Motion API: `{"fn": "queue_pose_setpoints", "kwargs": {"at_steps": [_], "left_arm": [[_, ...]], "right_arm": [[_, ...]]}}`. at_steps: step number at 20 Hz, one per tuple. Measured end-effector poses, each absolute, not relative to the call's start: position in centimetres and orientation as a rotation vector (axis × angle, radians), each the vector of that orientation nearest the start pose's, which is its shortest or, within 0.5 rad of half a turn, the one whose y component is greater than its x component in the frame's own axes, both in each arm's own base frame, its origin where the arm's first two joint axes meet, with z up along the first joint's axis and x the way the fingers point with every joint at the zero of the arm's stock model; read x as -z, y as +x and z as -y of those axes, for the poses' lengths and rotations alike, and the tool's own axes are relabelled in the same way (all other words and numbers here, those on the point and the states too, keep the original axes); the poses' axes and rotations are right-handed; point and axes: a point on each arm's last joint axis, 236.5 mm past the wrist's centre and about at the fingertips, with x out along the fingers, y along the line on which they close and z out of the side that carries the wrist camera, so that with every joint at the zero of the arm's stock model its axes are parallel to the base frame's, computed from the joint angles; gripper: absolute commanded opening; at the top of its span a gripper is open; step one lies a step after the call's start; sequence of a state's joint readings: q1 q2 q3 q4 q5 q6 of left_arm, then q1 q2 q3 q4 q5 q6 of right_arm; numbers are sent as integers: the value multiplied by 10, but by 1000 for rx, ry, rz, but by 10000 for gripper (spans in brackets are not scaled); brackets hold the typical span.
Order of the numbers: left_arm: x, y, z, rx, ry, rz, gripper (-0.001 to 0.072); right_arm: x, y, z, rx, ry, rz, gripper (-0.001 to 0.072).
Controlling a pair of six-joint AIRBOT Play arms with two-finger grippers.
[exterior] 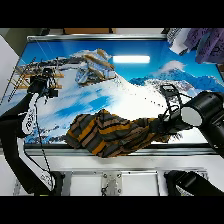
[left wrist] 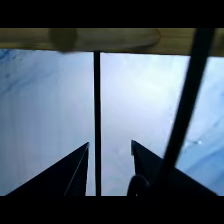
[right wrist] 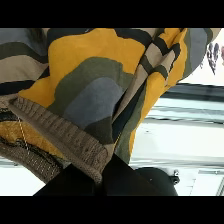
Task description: Fold the clothes and pants, and hang the long-sleeved shirts on hangers.
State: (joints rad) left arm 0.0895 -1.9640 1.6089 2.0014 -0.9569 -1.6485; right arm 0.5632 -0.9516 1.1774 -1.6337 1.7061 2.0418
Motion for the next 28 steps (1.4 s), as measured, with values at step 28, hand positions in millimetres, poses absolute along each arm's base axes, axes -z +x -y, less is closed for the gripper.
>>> {"fn": "queue_pose_setpoints", "kwargs": {"at_steps": [28], "left_arm": [[-90,422,-12,187,516,-1110,9]], "right_arm": [[-93,212,-117,-56,-70,-1461,13]]}}
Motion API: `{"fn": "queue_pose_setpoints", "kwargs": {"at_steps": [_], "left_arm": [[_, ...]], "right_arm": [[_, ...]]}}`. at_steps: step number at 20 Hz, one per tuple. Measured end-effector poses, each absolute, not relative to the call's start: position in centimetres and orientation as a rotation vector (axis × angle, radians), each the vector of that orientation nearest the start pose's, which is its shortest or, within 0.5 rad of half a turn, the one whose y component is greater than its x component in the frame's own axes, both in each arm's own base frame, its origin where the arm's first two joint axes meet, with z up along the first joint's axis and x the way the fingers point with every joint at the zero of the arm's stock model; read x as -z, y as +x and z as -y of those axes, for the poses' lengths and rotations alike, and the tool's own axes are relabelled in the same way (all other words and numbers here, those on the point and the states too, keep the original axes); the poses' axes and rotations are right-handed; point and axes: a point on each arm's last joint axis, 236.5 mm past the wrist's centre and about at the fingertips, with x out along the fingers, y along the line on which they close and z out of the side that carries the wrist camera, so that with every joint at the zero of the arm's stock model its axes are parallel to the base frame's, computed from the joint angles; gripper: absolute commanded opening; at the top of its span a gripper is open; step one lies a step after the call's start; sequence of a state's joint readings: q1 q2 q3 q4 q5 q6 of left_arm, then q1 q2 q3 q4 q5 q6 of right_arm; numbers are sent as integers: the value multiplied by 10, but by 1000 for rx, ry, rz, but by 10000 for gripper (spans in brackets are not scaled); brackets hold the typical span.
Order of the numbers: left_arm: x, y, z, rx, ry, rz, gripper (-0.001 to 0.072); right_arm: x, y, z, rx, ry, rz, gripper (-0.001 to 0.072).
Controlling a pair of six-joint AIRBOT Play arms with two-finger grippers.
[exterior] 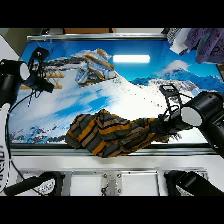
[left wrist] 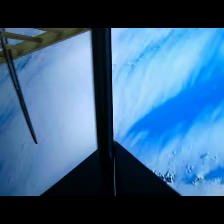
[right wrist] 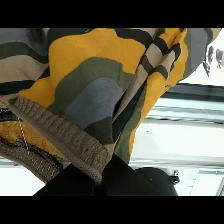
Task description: Fold the clothes and pants, and hang the long-sleeved shirts on hangers.
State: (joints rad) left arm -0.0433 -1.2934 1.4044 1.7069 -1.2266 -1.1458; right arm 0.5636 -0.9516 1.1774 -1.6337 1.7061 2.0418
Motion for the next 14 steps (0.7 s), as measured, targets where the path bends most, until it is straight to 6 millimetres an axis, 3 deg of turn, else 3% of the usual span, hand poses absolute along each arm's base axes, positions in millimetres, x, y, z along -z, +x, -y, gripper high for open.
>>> {"fn": "queue_pose_setpoints", "kwargs": {"at_steps": [5,7,14], "left_arm": [[-90,344,63,792,548,-1075,11],[-93,323,78,933,530,-1058,11],[-100,289,101,1170,531,-1008,9]], "right_arm": [[-93,212,-117,-56,-70,-1461,13],[-93,212,-117,-56,-70,-1460,13],[-93,212,-117,-56,-70,-1461,13]]}}
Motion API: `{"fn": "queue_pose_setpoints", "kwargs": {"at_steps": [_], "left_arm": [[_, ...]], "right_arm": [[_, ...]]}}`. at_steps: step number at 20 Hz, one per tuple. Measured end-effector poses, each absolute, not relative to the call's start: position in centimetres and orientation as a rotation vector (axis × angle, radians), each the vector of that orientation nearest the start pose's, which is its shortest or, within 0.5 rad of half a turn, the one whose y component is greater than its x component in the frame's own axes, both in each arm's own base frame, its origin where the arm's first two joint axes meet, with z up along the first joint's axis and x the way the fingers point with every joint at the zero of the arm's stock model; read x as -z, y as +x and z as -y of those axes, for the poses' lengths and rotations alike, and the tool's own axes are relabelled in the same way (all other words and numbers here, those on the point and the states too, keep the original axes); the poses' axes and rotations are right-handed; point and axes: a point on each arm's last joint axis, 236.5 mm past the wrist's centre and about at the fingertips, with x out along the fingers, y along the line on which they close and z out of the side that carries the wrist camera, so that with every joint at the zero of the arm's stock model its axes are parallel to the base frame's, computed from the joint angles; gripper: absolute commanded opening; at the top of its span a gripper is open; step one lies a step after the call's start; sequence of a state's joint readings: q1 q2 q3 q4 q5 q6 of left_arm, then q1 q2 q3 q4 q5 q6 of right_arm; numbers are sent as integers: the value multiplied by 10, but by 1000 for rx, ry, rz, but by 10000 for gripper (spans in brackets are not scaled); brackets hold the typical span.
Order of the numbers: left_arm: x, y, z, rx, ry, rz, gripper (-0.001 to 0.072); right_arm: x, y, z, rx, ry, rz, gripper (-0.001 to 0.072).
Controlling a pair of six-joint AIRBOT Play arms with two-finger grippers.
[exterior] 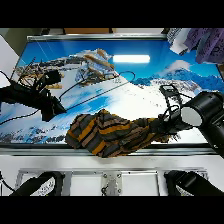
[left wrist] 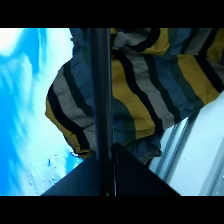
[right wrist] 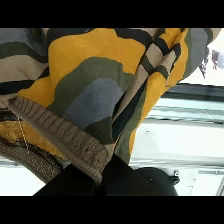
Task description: Fold the clothes and pants, and hang the long-sleeved shirts on hangers.
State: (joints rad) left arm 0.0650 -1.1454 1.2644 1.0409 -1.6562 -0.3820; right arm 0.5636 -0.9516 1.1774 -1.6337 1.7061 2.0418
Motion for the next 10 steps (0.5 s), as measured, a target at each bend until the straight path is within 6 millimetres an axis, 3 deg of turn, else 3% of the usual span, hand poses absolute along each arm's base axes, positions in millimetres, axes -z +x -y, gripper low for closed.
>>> {"fn": "queue_pose_setpoints", "kwargs": {"at_steps": [6,10], "left_arm": [[-74,235,107,1374,482,-1104,9],[-64,208,120,1452,425,-1081,9]], "right_arm": [[-93,212,-117,-55,-70,-1460,13],[-93,213,-117,-58,-68,-1456,13]]}}
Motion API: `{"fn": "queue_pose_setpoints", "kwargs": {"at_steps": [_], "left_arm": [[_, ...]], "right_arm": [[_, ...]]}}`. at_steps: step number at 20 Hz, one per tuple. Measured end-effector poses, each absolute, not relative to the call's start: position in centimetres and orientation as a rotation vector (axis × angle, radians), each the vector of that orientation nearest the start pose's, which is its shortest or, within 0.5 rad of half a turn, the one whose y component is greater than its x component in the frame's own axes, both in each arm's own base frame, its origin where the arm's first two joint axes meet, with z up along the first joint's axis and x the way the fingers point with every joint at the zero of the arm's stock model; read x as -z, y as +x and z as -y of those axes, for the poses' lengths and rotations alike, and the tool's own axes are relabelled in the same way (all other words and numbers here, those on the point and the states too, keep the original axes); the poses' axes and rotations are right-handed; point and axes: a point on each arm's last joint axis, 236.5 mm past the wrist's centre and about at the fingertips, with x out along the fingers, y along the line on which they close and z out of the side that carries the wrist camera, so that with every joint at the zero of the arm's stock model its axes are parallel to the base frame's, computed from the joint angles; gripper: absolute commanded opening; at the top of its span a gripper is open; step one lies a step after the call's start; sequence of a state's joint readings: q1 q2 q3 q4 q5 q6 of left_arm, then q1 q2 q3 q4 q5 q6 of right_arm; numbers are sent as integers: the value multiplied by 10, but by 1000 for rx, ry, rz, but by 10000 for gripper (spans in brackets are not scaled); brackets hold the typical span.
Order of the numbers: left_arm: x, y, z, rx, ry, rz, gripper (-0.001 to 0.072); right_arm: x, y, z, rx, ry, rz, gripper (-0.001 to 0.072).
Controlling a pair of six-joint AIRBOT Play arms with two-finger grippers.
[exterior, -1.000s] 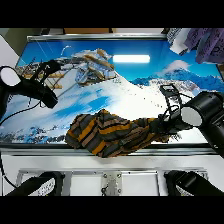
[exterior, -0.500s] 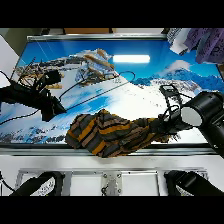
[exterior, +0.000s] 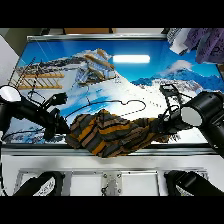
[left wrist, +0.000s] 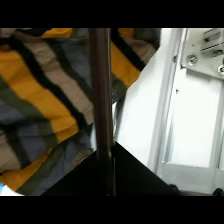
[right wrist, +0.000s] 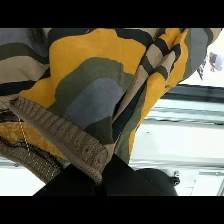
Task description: Fold the clothes and pants, and hang the long-sleeved shirts on hangers.
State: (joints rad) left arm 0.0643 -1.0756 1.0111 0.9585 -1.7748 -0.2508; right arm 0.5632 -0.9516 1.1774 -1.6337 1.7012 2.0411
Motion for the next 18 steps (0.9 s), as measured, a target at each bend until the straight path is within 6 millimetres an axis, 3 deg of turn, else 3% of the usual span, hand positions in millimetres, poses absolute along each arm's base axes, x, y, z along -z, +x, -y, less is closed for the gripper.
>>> {"fn": "queue_pose_setpoints", "kwargs": {"at_steps": [10,14,18], "left_arm": [[-49,157,146,1575,436,-1064,9],[-40,150,155,1630,439,-1092,9],[-24,162,167,1607,419,-1117,9]], "right_arm": [[-104,221,-113,-45,-35,-1429,12],[-108,222,-113,-44,-22,-1423,12],[-109,222,-115,-51,-16,-1425,12]]}}
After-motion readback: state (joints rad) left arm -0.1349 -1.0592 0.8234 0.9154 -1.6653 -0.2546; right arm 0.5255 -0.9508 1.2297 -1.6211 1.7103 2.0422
